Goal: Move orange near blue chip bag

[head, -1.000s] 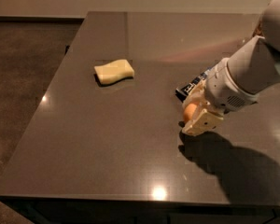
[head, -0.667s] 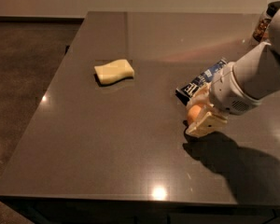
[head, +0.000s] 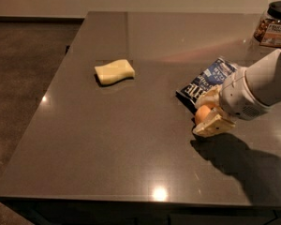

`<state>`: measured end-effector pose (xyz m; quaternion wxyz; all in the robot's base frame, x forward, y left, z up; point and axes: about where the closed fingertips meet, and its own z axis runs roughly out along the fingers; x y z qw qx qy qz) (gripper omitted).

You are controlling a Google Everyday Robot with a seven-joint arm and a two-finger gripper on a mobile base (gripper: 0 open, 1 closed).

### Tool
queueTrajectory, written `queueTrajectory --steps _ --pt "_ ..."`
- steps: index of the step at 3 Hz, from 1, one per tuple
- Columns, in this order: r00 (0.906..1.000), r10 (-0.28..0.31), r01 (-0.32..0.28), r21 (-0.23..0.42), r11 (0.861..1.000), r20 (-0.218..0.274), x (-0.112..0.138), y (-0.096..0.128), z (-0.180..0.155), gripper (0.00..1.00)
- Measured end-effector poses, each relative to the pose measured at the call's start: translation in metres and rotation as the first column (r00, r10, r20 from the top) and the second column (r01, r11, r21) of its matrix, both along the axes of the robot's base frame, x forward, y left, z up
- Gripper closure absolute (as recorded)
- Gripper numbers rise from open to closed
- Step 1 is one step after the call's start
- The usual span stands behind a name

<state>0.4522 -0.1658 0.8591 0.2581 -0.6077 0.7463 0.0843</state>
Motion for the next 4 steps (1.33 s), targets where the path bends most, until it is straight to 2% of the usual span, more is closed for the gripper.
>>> queueTrajectory --steps 1,2,3,4 --pt "0.9999 -0.011 0.011 0.018 1.000 -0.011 0.001 -0.007 -0.001 0.07" --pt "0.9991 -0.026 0.027 0.035 0.999 -0.034 0.001 -0.014 -0.003 0.00" --pt "0.9972 -0.055 0.058 0.054 0.997 -0.051 -0.002 -0.024 -0.005 0.00" --pt "0.9971 -0.059 0.062 0.057 0.996 -0.049 -0.002 -0.024 -0.005 0.00"
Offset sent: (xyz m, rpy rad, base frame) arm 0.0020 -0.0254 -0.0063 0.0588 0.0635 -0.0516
